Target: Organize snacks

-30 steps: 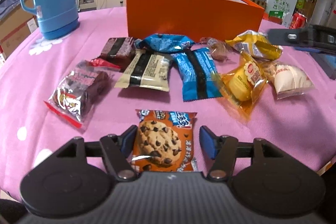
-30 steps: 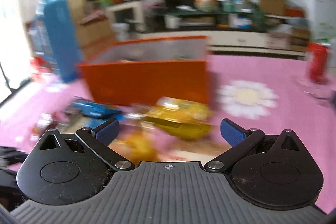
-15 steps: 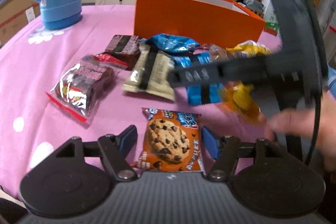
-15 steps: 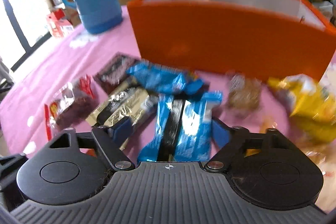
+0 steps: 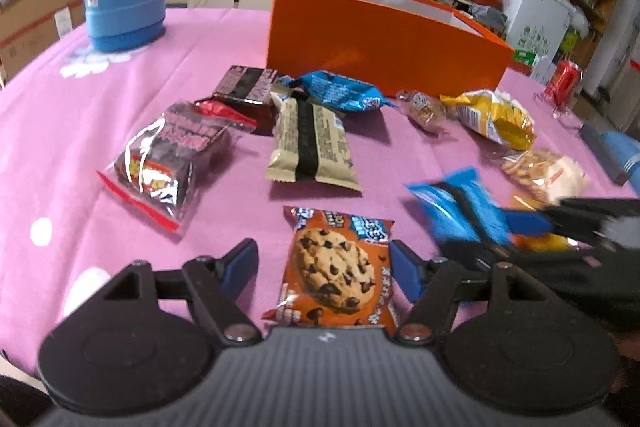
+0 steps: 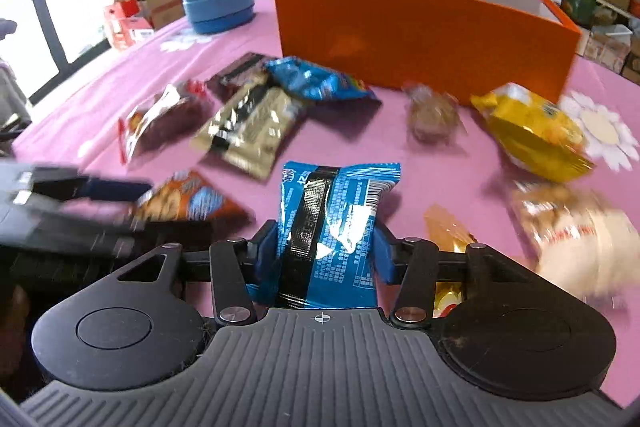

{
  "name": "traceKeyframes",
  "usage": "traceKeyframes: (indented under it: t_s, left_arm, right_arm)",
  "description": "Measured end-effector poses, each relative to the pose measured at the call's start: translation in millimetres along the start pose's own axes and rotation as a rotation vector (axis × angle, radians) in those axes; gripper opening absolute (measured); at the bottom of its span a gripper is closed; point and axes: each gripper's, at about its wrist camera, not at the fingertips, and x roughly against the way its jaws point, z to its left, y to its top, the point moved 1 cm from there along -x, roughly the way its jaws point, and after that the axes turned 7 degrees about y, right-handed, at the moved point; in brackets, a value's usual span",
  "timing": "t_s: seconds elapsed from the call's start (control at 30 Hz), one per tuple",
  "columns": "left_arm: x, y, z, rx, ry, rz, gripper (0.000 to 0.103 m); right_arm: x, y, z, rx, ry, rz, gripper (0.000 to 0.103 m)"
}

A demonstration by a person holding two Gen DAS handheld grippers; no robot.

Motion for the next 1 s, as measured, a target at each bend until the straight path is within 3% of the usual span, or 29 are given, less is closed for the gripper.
traceKeyframes:
  t_s: [0.23,0.37,0.67,0.77,0.8,0.87,0.93,1.0]
  left_arm:
    - [-6,-3,-15,-0.107,0.081,-0.019,0.070]
    - [-9,-3,-18,-0.110,0.097,-0.023,0.072]
    - [-12,-1,-19,-0.108,0.103,-0.028,0.074]
    - [-12,-1,-18,-0.107,0.103,-0.026,0.074]
    - [-12,-1,-18,-0.108,0.103,-0.026,0.074]
    - [-12,-1,-18,-0.108,0.101,-0.025,0.074]
    - [-11,-2,-17,-0.109,0.099,-0.025,0.074]
    - [-11,-2,-16,-0.107,0.097,-0.025,0.074]
  right_arm:
    - [51,-48,-9,0.014,-0.022,0.015,0.028]
    - [70,-67,-24,-0.007,-0.056,-0.004,0.029]
    - [49,-34,-89,-0.079,-0.173,-0.037,0.032]
    - [56,-33,-96,-0.158,-0.148,-0.054,0.036]
    - [67,-35,-97,-0.188,-0.099,-0.101,0.036]
    - [101,-39,-98,-0.253,-0.044,-0.218,0.048]
    - [131,-45,-98,-0.303,-0.081,-0.275,0.059]
    - [154,-52,-96,-0.319,-0.117,-0.247,0.061]
